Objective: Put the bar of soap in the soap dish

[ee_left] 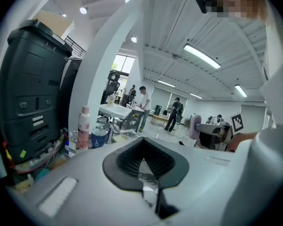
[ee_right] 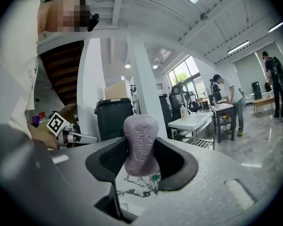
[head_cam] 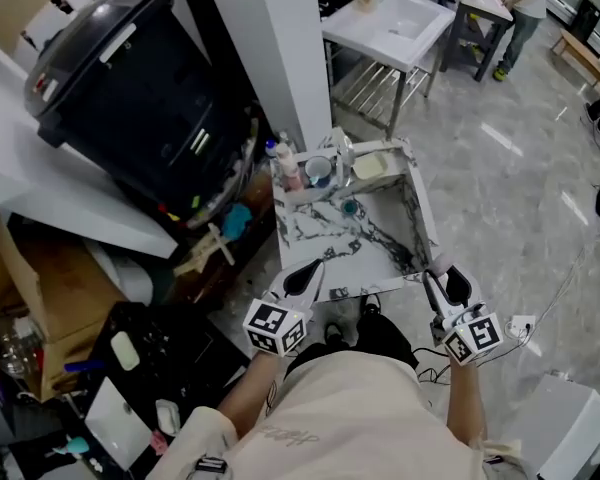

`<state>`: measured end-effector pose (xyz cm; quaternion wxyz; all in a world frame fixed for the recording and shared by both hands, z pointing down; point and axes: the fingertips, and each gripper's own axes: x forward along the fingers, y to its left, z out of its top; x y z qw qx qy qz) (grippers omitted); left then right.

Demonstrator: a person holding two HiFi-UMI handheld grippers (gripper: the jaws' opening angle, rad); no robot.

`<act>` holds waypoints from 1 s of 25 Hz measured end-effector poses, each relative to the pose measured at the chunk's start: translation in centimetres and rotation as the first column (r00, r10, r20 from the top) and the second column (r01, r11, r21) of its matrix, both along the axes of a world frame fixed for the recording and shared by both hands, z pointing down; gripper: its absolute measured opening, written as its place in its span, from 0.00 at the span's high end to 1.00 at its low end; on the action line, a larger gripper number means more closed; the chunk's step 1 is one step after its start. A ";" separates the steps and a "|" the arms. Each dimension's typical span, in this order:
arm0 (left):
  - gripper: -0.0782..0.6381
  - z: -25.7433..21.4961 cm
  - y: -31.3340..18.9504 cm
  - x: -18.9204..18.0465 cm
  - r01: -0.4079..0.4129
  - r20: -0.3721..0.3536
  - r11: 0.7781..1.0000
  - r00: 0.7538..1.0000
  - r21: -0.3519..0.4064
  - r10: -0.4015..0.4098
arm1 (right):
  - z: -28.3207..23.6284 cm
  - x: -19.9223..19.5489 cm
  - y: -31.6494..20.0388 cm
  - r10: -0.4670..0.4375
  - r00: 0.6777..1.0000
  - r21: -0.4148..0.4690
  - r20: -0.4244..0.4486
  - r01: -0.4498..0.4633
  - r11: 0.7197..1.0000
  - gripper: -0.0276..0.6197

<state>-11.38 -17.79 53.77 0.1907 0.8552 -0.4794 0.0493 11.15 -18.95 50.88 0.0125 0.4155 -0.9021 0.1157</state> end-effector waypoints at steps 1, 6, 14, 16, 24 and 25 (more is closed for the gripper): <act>0.87 -0.2 -0.6 -0.3 0.018 0.005 1.000 1.000 -0.002 -0.018 | 0.0 -0.4 -1.4 -0.025 1.000 0.008 -0.010 0.025 1.000 0.67; 0.87 -1.2 -3.9 -0.3 0.069 0.012 0.998 0.998 0.009 -0.069 | 0.2 -2.1 -9.2 -0.157 0.974 0.079 -0.161 0.172 0.982 0.67; 0.87 -1.3 -7.1 -0.9 0.211 -0.027 0.977 0.977 -0.014 -0.212 | 2.2 -5.3 -19.2 -0.379 0.860 0.037 -0.343 0.415 0.909 0.67; 0.87 -1.0 -7.4 -1.4 0.249 -0.018 0.968 0.968 -0.021 -0.249 | 3.5 -6.2 -21.3 -0.425 0.798 0.014 -0.427 0.475 0.880 0.67; 0.87 1.2 -7.5 -2.2 0.373 -0.002 0.924 0.927 -0.090 -0.374 | 10.4 -8.8 -27.5 -0.471 0.394 -0.097 -0.789 0.677 0.729 0.67; 0.87 1.4 -7.5 -2.1 0.380 -0.001 0.920 0.924 -0.096 -0.381 | 11.5 -9.1 -27.9 -0.476 0.342 -0.120 -0.810 0.698 0.706 0.67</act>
